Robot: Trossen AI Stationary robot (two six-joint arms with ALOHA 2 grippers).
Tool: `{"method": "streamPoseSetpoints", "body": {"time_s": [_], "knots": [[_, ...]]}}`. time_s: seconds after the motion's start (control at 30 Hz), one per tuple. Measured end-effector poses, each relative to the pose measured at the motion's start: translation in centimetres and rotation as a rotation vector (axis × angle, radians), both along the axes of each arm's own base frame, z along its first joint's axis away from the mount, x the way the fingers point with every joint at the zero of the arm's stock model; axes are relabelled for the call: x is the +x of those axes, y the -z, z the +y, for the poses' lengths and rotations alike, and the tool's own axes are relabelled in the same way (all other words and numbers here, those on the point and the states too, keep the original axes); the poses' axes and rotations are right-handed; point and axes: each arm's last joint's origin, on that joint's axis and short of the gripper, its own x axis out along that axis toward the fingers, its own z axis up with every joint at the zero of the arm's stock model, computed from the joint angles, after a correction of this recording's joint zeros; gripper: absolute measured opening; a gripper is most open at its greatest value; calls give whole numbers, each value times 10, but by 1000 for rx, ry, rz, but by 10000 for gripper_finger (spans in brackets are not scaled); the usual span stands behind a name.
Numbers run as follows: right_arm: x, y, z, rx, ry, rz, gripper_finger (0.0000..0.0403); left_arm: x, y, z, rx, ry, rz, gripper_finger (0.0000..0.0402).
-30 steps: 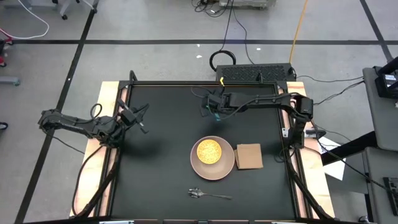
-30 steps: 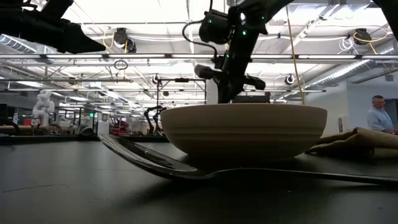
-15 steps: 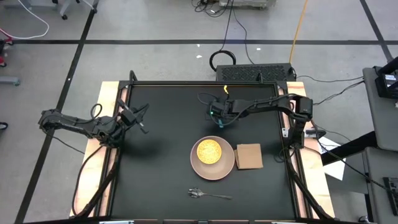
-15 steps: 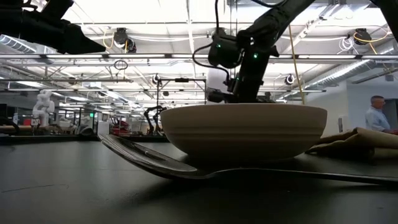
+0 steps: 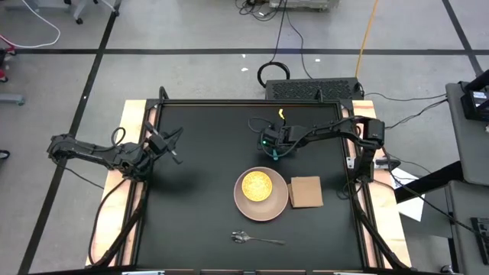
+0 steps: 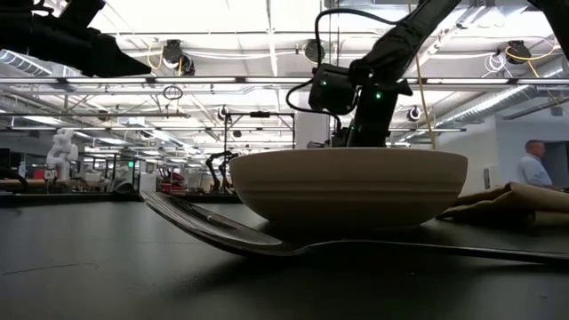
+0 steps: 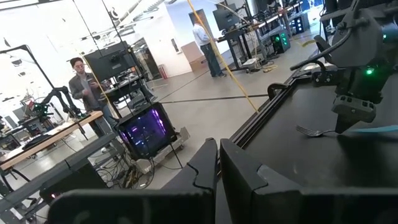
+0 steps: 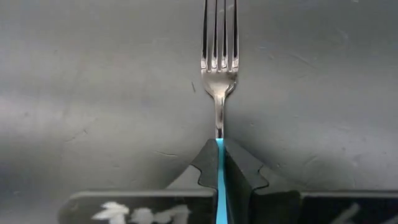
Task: Set table place
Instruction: Adjust the blue fork, then adjust the brown plate
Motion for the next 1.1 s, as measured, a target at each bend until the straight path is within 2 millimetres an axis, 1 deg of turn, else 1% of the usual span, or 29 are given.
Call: {"method": "streamPoseSetpoints", "body": {"time_s": [0.23,0.37,0.63,0.87,0.97,1.1], "knots": [[4,-1,-1,-13,-19,-38,4,0,0,0,0,0,0,26],[6,-2,-1,-30,-54,-48,21,0,0,0,0,0,3,26],[6,-2,-1,-25,-53,-50,54,0,1,0,-5,0,0,26],[6,-2,-1,-25,-54,-50,75,0,1,0,-6,0,0,26],[5,-9,-1,-42,-76,-57,84,0,1,0,-9,0,5,26],[1,-32,-1,-105,-121,-81,97,0,3,0,-7,0,20,26]]}}
